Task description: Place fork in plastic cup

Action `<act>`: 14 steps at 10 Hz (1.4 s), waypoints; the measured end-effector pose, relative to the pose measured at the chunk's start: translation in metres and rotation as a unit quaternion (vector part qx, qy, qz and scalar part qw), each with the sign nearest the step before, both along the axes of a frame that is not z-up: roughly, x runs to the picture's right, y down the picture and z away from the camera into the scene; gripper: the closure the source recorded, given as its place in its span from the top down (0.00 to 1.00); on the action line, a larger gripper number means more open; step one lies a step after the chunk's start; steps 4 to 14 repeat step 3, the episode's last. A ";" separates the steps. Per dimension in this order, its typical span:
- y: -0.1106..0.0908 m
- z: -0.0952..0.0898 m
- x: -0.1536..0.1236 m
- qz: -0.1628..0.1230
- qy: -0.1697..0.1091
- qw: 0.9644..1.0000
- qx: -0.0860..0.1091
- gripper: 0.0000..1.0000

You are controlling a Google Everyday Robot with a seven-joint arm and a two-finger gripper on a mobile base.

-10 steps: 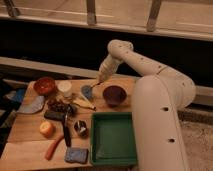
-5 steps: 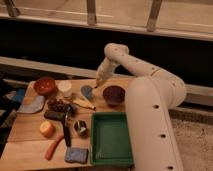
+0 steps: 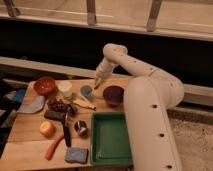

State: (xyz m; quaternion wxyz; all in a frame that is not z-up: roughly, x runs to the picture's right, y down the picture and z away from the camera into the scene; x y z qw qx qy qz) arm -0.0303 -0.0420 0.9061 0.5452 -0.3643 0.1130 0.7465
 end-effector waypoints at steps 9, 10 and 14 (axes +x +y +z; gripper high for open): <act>0.000 0.000 0.000 0.000 0.000 1.000 0.000 0.80; 0.000 0.000 0.000 0.000 0.000 1.000 0.000 0.80; 0.000 0.000 0.000 0.000 0.000 1.000 0.000 0.80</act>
